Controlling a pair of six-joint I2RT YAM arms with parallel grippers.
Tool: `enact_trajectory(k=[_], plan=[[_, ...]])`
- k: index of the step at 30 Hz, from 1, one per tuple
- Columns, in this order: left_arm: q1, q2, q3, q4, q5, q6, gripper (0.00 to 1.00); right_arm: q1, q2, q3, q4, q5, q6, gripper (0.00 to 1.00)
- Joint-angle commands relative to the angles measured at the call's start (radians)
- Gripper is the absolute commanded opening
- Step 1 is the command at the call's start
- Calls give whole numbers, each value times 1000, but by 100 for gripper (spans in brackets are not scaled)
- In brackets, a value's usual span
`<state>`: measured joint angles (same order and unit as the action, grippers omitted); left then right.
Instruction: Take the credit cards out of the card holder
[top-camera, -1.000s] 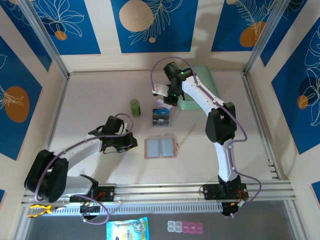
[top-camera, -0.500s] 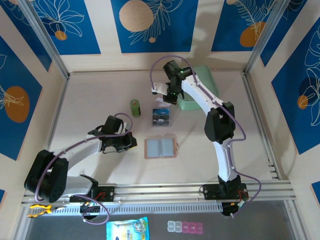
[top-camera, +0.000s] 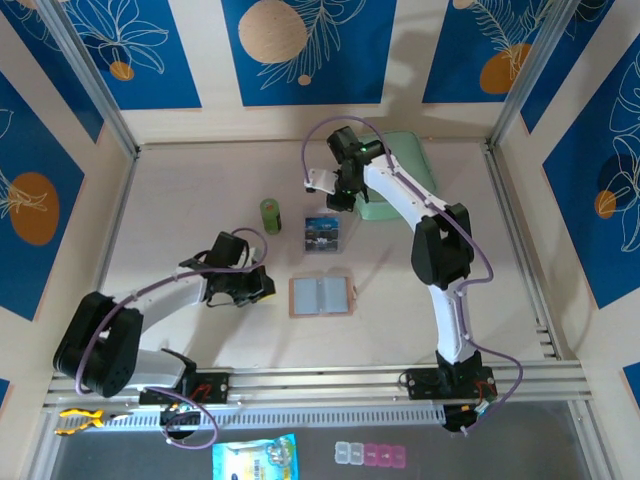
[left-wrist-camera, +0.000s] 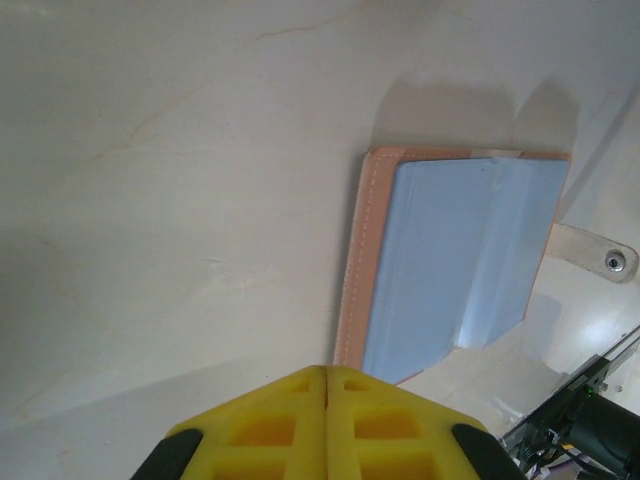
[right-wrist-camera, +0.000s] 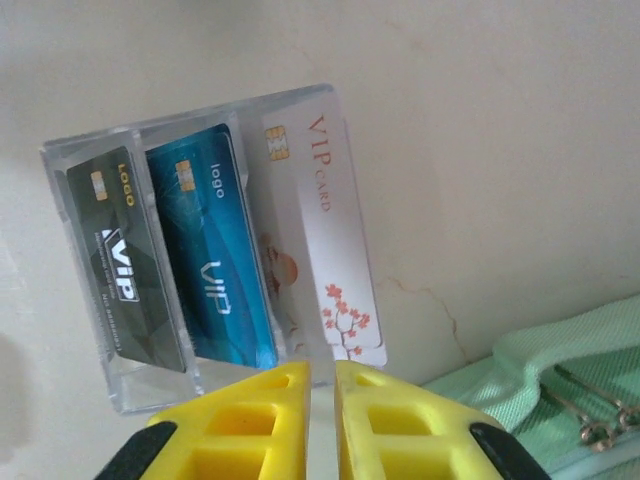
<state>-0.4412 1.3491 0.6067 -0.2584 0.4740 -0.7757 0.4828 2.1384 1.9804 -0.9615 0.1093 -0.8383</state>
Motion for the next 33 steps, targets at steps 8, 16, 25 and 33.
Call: enact_trajectory(k=[8,16,25,33], plan=[[-13,85,85,84,62,10,7,-15,-260,-301,175,-70,280,28],[-79,167,122,136,85,1,8,-26,-438,-607,314,-112,507,47],[-169,273,166,123,55,-2,6,-11,-566,-823,431,-335,950,40],[-201,311,169,101,22,-4,6,56,-575,-981,517,-437,1290,30]])
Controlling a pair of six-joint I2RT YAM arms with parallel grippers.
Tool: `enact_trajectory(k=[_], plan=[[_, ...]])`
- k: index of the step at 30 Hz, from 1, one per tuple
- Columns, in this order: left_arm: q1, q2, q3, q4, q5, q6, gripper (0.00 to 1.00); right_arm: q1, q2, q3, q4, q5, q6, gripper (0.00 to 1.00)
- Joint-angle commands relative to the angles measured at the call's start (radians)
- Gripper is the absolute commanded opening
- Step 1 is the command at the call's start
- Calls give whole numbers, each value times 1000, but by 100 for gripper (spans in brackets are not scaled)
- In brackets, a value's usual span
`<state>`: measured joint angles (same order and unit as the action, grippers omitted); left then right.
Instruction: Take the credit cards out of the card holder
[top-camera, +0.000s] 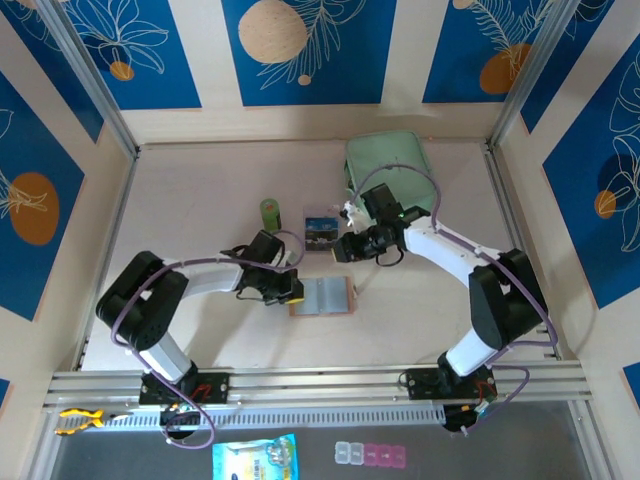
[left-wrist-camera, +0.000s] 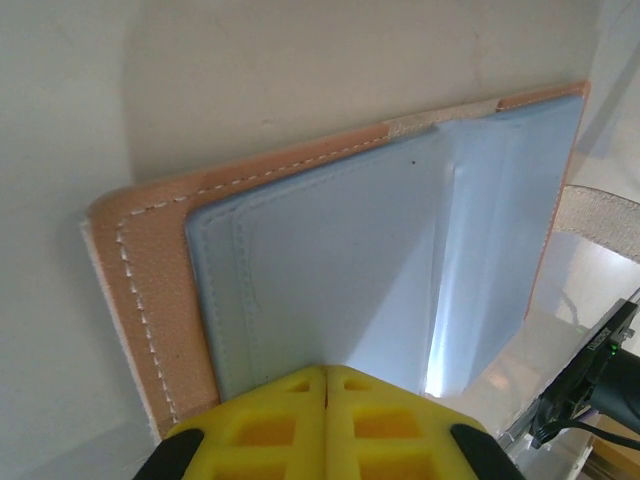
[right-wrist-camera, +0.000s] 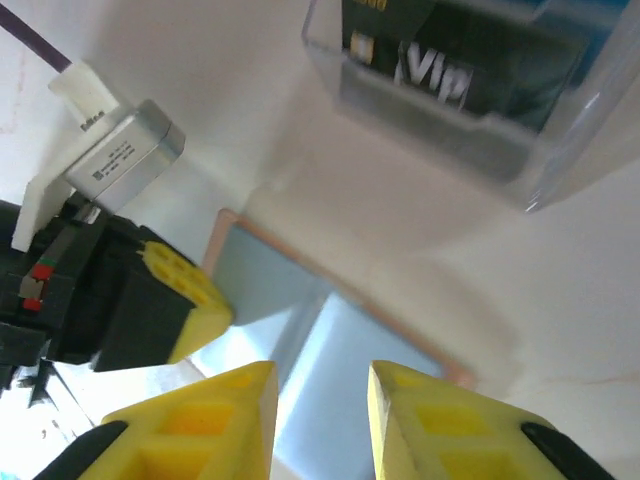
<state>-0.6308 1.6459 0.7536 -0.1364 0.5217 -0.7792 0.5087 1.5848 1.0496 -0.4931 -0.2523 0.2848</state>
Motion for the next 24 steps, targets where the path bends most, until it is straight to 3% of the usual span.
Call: enact_trajectory(k=[1,24], plan=[[-15,17,23,-20,-29,-1,5,40,-20,-65,55,-69,180,30],[-50,112,91,45,15,-38,6,119,96,-187,133,1,240,27]])
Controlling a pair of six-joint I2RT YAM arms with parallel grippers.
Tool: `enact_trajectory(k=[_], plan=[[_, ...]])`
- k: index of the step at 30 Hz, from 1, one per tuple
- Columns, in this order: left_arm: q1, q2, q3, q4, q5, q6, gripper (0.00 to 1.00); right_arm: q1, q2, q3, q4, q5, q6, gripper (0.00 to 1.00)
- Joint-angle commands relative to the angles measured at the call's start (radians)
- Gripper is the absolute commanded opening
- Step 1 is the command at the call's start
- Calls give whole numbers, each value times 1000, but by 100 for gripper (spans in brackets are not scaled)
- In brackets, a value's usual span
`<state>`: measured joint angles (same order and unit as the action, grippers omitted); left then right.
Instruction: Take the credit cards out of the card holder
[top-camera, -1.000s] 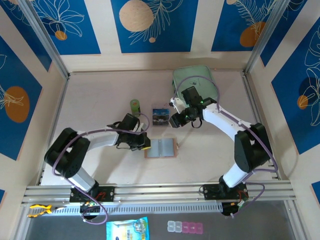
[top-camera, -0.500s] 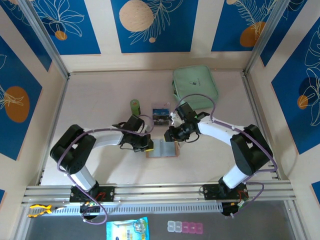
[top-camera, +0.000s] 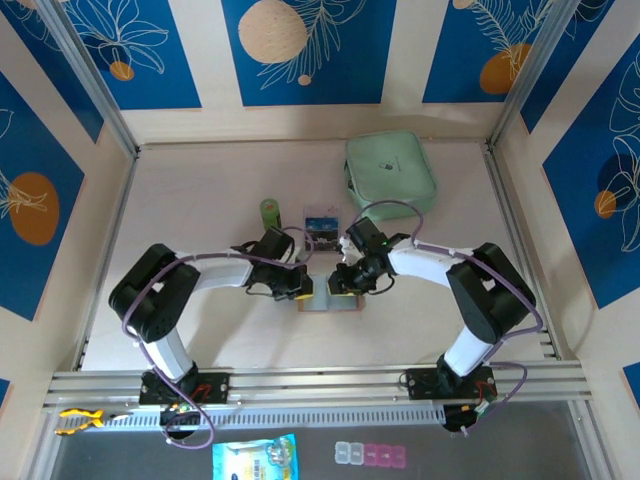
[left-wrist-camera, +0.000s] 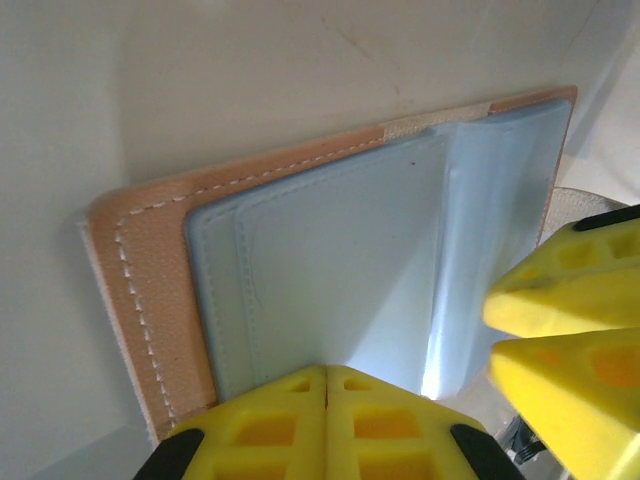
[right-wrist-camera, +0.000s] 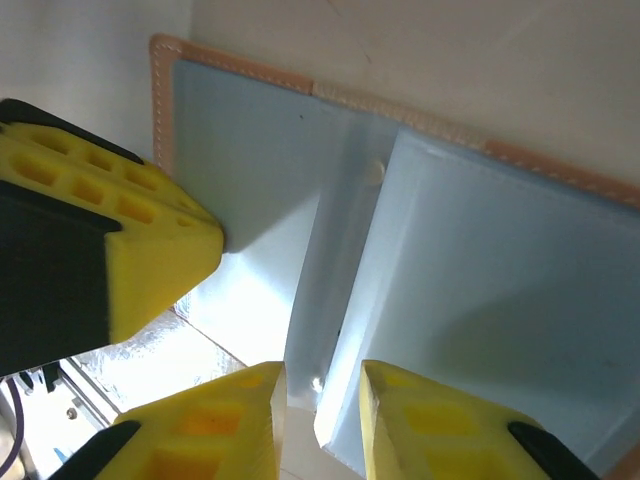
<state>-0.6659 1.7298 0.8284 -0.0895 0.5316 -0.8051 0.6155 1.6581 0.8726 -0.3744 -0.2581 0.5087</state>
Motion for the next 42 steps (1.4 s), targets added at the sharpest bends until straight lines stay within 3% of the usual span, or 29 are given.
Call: enact_trajectory(k=[1,13,22,27,30,33,34,36,39,42], plan=[[-17,30,19,-1,6,-12,6,13,27,-12,17,6,16,27],[-39,63,43,31,33,-26,6,20,37,-18,21,14,14,26],[-16,-66,32,-97,-106,39,7,16,-57,17,-53,92,-9,31],[55,-165,27,-189,-202,115,14,-32,-170,36,-105,156,-64,34],[119,-218,17,-221,-248,177,25,-92,-237,33,-121,203,-104,37],[180,-273,15,-283,-350,262,43,-157,-301,18,-109,309,-156,50],[198,-290,13,-296,-387,292,50,-173,-316,15,-101,344,-175,56],[238,-324,12,-325,-474,350,66,-219,-341,-4,-57,428,-215,78],[296,-360,-1,-321,-564,431,100,-297,-341,-32,29,496,-256,99],[345,-379,-13,-294,-687,496,100,-386,-319,-64,129,520,-273,99]])
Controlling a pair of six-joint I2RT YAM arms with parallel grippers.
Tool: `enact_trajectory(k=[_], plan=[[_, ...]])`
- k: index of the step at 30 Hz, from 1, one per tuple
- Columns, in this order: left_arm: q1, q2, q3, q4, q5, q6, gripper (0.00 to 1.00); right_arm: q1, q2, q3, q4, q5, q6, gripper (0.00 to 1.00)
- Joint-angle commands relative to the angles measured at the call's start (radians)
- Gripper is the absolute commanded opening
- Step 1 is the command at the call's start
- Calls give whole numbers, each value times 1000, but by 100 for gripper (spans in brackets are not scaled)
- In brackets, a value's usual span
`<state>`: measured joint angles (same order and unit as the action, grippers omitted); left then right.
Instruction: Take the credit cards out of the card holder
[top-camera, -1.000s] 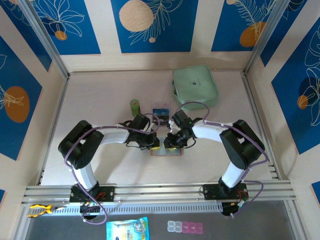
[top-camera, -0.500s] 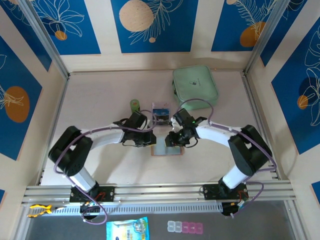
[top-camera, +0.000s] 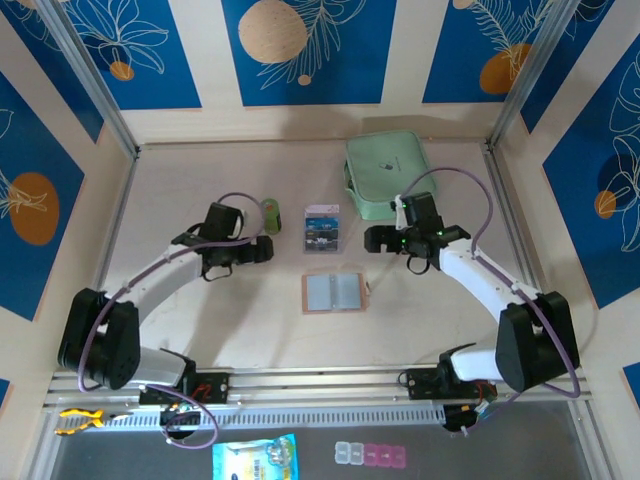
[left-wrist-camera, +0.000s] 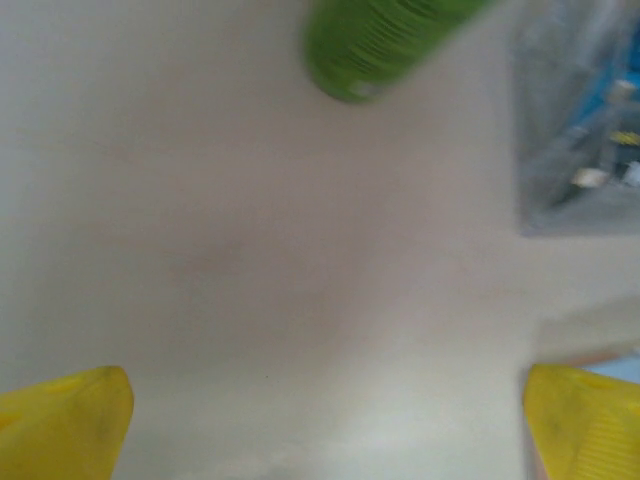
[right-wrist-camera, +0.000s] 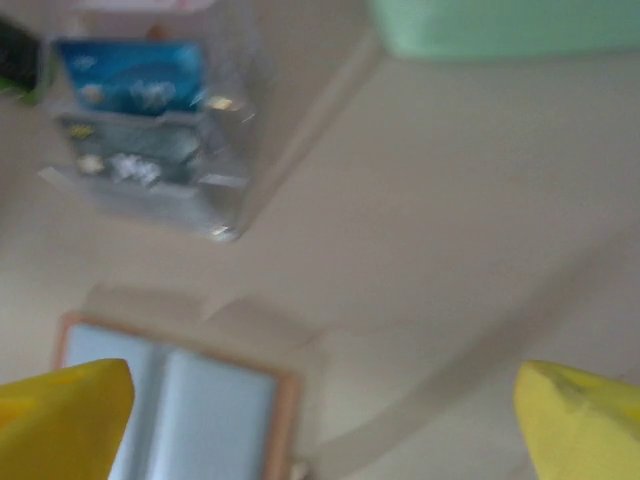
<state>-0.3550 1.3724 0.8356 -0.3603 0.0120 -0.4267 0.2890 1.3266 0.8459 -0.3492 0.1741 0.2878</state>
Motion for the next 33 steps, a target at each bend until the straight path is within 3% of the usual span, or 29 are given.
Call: enact_trajectory(k=[1,5,10,15,19,23,28,33], plan=[[45,-24,-25,-12,-212,143,100,-86,20,-53,143,85,-58,99],[91,-26,-70,94,-419,243,100,-181,57,-118,330,80,-105,99],[162,-25,-150,285,-506,280,100,-281,88,-259,649,61,-123,99],[186,46,-285,709,-455,419,100,-301,110,-306,839,26,-131,99],[216,114,-281,867,-410,459,99,-287,161,-340,968,15,-146,99],[284,158,-296,971,-236,416,99,-264,165,-384,1051,7,-178,99],[288,153,-337,1038,-121,447,99,-283,196,-428,1150,-106,-202,99],[289,200,-480,1349,-70,466,99,-291,197,-427,1150,-120,-196,99]])
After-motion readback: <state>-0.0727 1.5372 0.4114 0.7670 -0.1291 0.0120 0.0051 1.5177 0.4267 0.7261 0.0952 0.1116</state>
